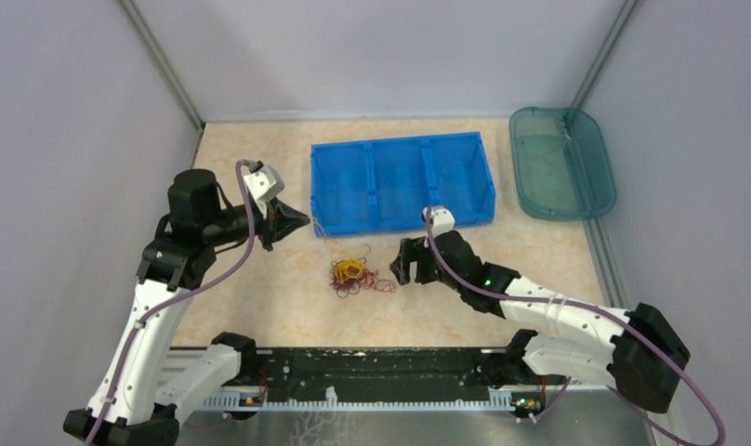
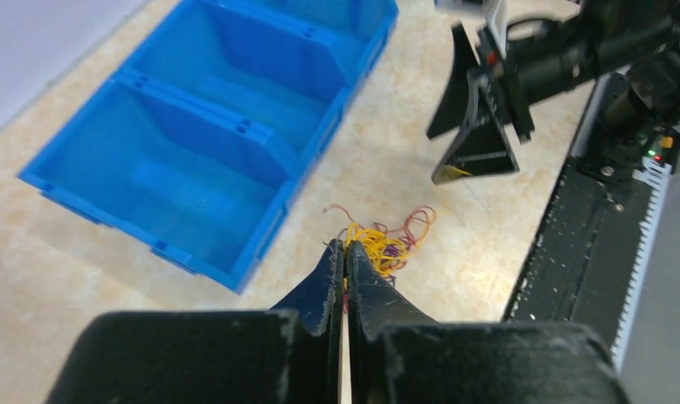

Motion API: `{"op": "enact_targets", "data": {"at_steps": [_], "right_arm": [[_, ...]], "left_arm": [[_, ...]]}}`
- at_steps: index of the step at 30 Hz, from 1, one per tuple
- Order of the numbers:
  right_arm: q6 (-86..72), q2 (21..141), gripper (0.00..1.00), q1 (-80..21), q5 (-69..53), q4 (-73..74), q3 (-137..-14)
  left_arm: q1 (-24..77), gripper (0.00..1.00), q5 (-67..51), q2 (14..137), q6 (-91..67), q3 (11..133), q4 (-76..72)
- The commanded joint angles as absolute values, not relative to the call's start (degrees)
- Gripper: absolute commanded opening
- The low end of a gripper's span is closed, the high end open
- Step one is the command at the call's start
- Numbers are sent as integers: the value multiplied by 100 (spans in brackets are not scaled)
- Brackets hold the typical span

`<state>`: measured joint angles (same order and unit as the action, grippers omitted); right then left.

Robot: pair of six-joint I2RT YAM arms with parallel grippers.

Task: Untangle the cables

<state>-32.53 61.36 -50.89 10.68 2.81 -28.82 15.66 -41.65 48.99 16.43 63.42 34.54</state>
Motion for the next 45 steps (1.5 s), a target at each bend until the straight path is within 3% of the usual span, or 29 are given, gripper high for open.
{"op": "enact_targets", "data": {"at_steps": [1, 13, 19, 25, 33, 45], "right_arm": [[-2779, 5688, 81, -5144, 642, -161, -3812], [-2197, 6354, 83, -5344, -1106, -2782, -4047], [-2193, 7119, 79, -5395, -1935, -3154, -4454], [-2382, 7724, 76, -5512, -1750, -3627, -4750], [-2058, 8130, 72, -5774, -269, -3730, -5008], [-2077, 8267, 66, -5783, 8, -4285, -4396]], "left_arm": [[1583, 3, -4894, 4944, 1796, 6417, 3719], [1591, 3, -5283, 5011, 1317, 6922, 3542], [1591, 4, -5359, 5082, 1119, 7192, 3504], [1591, 4, -5463, 5217, 908, 7497, 3486], [1590, 5, -5621, 5358, 514, 7955, 3394], [1586, 6, -5895, 5415, -300, 8714, 2996]]}}
